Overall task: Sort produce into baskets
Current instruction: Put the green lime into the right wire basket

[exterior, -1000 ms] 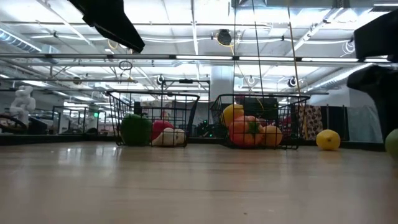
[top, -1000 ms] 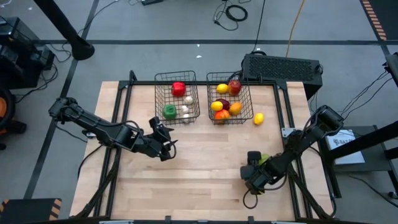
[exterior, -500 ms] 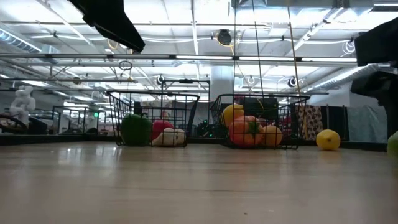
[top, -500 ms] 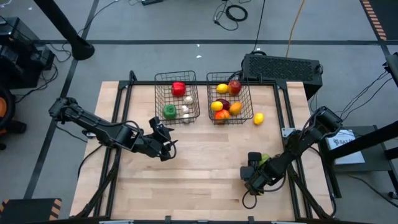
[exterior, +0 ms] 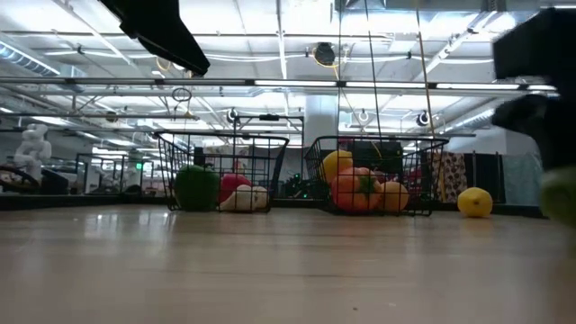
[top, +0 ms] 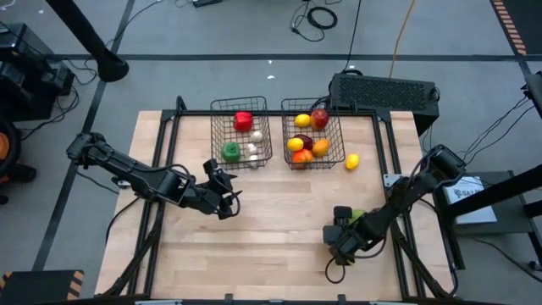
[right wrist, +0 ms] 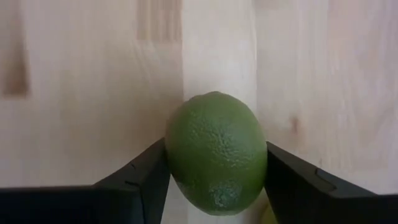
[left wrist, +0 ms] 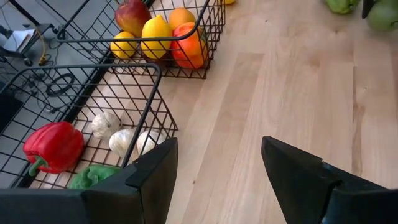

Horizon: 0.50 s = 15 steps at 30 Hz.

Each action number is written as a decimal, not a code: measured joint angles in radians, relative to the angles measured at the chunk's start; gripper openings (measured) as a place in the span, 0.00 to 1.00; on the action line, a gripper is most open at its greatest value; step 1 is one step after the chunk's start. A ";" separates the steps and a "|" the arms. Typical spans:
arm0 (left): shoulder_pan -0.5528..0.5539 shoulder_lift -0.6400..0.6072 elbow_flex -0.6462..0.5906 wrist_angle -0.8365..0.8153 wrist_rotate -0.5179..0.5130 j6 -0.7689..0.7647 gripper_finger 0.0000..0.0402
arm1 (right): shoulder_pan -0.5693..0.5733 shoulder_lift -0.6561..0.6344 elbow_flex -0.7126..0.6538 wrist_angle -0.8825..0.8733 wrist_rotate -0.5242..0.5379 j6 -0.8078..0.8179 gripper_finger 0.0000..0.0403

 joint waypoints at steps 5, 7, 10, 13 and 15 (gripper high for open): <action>0.000 0.000 0.000 0.001 -0.001 0.016 0.59 | -0.050 0.000 0.089 -0.015 0.153 -0.163 0.52; 0.000 0.000 0.000 0.002 -0.001 0.018 0.59 | -0.079 0.000 0.140 -0.040 0.264 -0.248 0.52; 0.000 0.000 0.000 0.001 -0.001 0.019 0.59 | -0.128 0.000 0.223 -0.070 0.471 -0.394 0.52; 0.000 0.000 0.000 0.001 -0.002 0.019 0.59 | -0.178 0.000 0.294 -0.075 0.685 -0.574 0.52; 0.000 0.000 0.000 0.000 -0.002 0.019 0.59 | -0.219 0.000 0.331 -0.075 0.804 -0.696 0.53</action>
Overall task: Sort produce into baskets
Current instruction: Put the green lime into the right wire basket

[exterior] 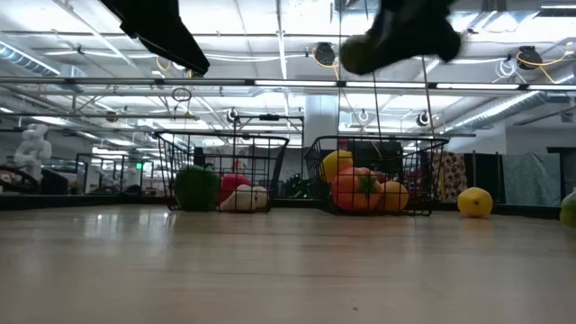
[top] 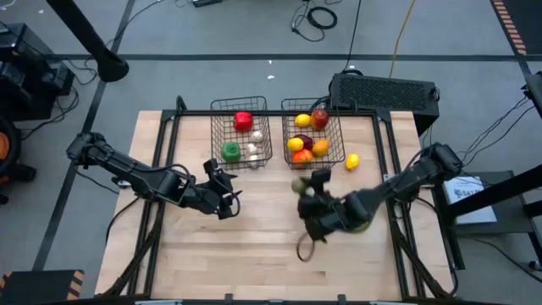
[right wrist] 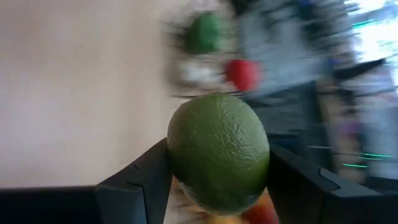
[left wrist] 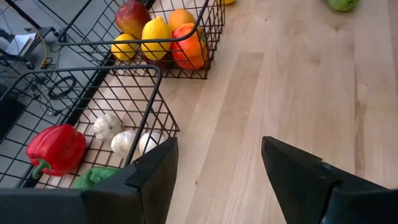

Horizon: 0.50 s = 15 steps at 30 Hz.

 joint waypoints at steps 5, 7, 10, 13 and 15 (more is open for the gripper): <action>0.000 0.000 0.000 -0.001 0.001 0.000 0.59 | -0.169 -0.004 0.033 -0.004 0.125 -0.206 0.53; 0.000 0.000 0.000 -0.001 0.001 0.000 0.59 | -0.262 -0.006 0.032 -0.007 0.090 -0.209 0.53; 0.000 0.000 0.000 -0.001 0.002 -0.002 0.59 | -0.413 -0.008 0.032 -0.021 -0.037 -0.145 0.53; -0.001 0.000 0.000 -0.001 0.002 -0.019 0.59 | -0.552 -0.008 0.032 -0.020 -0.189 -0.059 0.53; -0.001 0.000 0.000 -0.001 0.003 -0.026 0.59 | -0.629 -0.008 0.032 -0.017 -0.282 -0.014 0.53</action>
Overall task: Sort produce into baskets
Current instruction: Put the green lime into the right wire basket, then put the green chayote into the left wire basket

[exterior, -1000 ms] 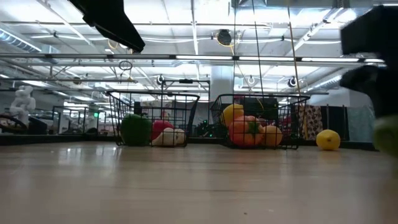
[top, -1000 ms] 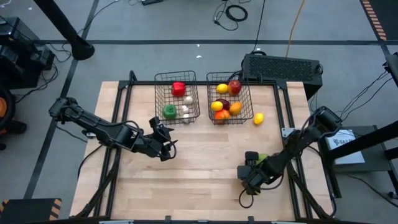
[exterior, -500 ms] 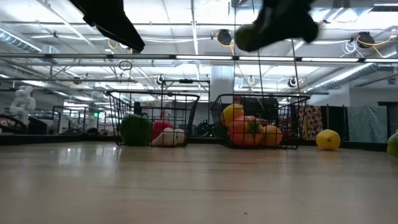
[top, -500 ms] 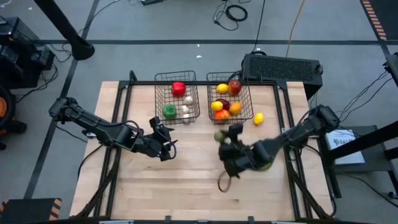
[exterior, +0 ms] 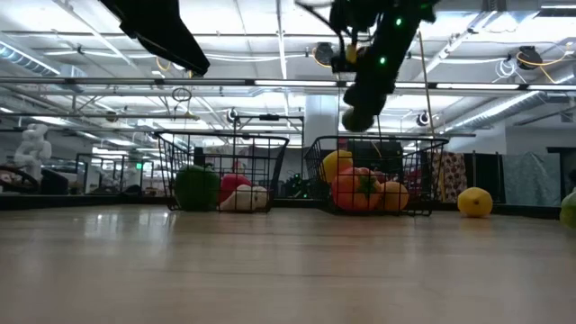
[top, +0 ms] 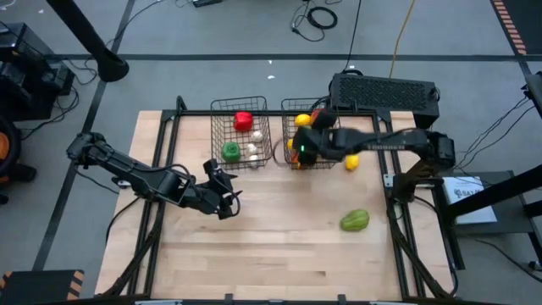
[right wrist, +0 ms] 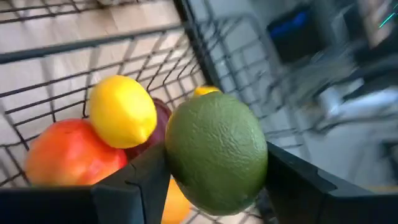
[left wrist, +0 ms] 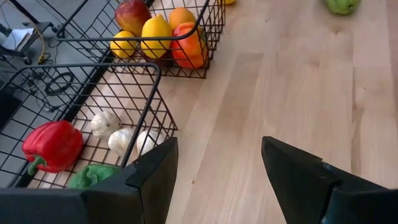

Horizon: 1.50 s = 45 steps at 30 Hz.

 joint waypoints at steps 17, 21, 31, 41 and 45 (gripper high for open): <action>0.000 0.000 0.000 0.001 0.040 -0.030 0.59 | -0.204 0.000 -0.137 0.206 -0.198 0.078 0.59; 0.000 0.000 0.000 0.006 0.040 -0.030 0.59 | -0.203 0.000 -0.158 0.225 -0.199 0.090 0.62; 0.000 0.000 0.000 0.005 0.041 -0.030 0.59 | -0.199 -0.015 -0.157 0.222 -0.230 0.084 0.66; 0.000 0.000 0.000 0.000 0.042 -0.029 0.59 | 0.016 -0.346 -0.152 -0.063 -0.099 0.343 0.58; 0.000 0.004 0.000 0.006 0.042 -0.029 0.59 | 0.116 -0.423 -0.153 -0.316 -0.058 0.548 0.54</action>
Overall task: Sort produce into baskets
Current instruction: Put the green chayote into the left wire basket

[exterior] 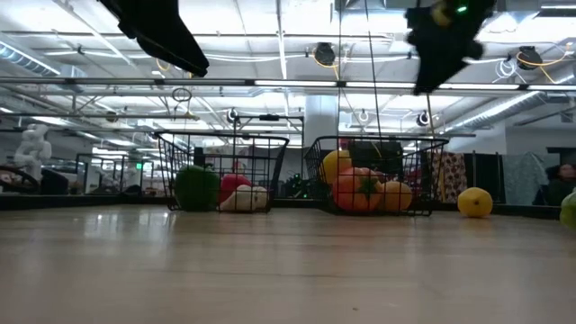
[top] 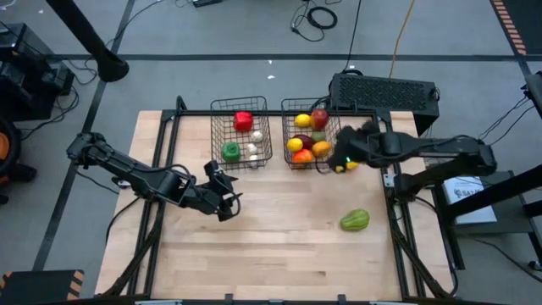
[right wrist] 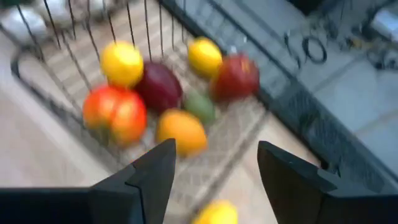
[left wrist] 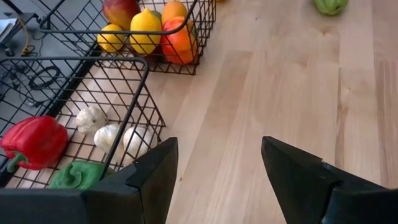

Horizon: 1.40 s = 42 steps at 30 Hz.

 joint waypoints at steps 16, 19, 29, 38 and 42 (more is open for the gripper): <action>0.000 0.004 0.000 0.122 0.020 0.001 0.59 | 0.616 0.051 -0.001 -0.125 -0.130 0.245 0.51; 0.000 0.004 0.000 0.135 0.021 0.001 0.59 | 0.709 0.098 -0.001 -0.122 -0.162 0.257 0.51; 0.009 0.004 0.000 0.160 0.021 0.036 0.59 | 0.775 0.323 -0.001 -0.190 -0.443 0.218 0.53; 0.016 0.004 0.000 0.153 0.021 0.037 0.59 | 0.771 0.440 -0.002 -0.085 -0.419 -0.041 0.78; 0.016 0.004 0.000 0.153 0.021 0.037 0.59 | 0.752 0.488 -0.002 -0.086 -0.425 -0.090 0.81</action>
